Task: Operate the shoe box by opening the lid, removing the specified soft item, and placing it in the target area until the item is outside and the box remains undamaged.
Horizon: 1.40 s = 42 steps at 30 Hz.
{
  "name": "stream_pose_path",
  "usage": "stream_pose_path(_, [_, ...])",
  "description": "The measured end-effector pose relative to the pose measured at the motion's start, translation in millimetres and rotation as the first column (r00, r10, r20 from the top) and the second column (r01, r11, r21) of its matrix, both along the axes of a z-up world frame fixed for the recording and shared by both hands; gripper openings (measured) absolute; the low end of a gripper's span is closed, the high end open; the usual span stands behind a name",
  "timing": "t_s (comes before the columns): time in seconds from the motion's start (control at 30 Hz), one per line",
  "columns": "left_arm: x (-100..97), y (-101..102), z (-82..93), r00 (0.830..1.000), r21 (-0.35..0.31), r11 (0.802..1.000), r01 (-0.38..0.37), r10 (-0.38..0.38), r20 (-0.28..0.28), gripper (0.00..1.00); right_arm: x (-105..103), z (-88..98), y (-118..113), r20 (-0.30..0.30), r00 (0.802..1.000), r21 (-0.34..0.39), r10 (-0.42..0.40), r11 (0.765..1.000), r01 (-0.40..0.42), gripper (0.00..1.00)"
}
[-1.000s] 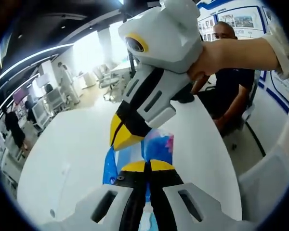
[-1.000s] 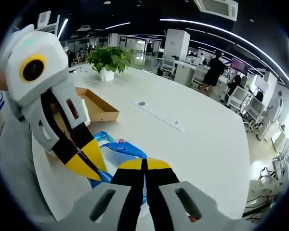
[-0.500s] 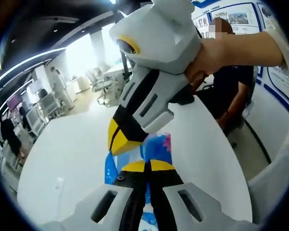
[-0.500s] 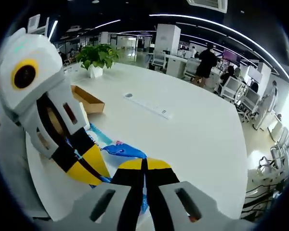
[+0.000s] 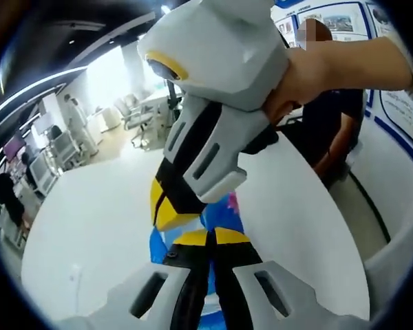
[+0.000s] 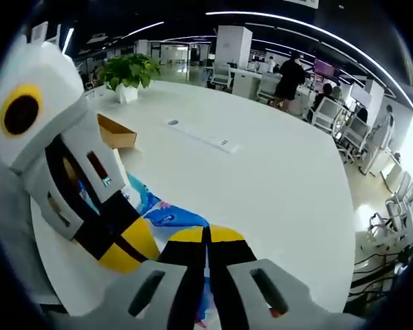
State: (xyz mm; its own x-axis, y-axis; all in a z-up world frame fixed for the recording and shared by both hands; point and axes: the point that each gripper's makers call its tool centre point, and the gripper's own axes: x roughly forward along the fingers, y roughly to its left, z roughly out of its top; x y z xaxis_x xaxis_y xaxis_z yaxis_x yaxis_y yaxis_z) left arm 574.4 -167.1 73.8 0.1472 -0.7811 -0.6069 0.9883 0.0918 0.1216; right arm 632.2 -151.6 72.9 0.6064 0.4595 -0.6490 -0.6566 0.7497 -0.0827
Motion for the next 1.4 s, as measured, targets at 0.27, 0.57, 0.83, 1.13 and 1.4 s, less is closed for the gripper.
stream_pose_path(0.27, [3.9,-3,-28.3,0.999,0.038,0.999,0.007,-0.005,-0.042,0.0,1,-20.0,-5,-0.037,0.999,0.002,-0.032,0.999,0.032,0.0])
stream_pose_path(0.57, [4.8,-2,-54.7,0.997,0.08,0.997,-0.002,0.008,-0.079,0.0,2,-40.0,-2,-0.072,0.997,-0.005,-0.031,1.0,0.031,0.0])
stream_pose_path(0.83, [2.9,0,-58.3,0.996,0.093,0.996,-0.006,0.014,-0.093,0.0,7,-48.0,1,-0.092,0.996,0.004,-0.023,1.0,0.023,0.0])
stream_pose_path(1.13, [1.3,1,-61.6,0.996,0.1,0.995,0.0,0.009,-0.091,0.0,5,-51.2,-4,-0.098,0.995,-0.003,-0.029,1.0,0.029,0.0])
stream_pose_path(1.4, [0.6,2,-63.0,0.997,0.12,0.993,0.01,-0.002,-0.071,0.0,6,-52.8,-6,-0.096,0.995,-0.031,-0.019,0.999,0.016,0.0])
